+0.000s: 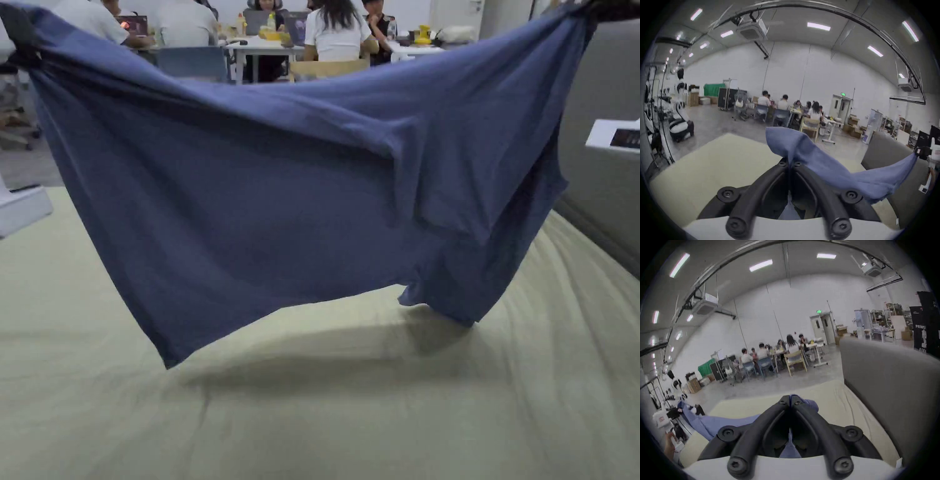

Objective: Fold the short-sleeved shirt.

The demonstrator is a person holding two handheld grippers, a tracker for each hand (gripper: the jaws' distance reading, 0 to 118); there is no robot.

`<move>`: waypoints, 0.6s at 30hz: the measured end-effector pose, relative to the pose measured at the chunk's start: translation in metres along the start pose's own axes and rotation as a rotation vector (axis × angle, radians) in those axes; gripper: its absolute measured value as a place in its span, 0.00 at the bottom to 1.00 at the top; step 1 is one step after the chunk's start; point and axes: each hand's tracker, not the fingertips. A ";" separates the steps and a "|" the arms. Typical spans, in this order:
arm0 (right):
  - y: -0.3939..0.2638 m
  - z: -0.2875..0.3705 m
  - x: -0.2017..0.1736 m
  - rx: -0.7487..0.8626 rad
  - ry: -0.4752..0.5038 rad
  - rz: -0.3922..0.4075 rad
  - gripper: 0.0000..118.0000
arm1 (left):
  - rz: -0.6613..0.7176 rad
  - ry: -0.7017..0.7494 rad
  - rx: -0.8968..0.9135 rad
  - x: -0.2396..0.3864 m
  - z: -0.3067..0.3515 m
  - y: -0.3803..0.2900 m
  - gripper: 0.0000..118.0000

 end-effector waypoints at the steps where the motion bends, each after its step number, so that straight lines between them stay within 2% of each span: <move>1: -0.024 -0.013 0.007 -0.041 -0.003 0.000 0.03 | 0.002 -0.002 -0.042 -0.003 -0.010 -0.026 0.00; 5: -0.134 -0.057 0.038 -0.211 -0.040 -0.036 0.03 | 0.004 -0.002 -0.228 -0.014 -0.046 -0.135 0.00; 9: -0.228 -0.084 0.063 -0.375 -0.103 -0.032 0.03 | 0.022 -0.012 -0.397 -0.018 -0.061 -0.212 0.00; 14: -0.286 -0.068 0.077 -0.443 -0.083 -0.036 0.03 | -0.009 -0.056 -0.451 -0.021 -0.039 -0.248 0.00; 18: -0.312 -0.015 0.082 -0.455 -0.040 -0.032 0.03 | 0.006 -0.104 -0.444 -0.027 0.011 -0.257 0.00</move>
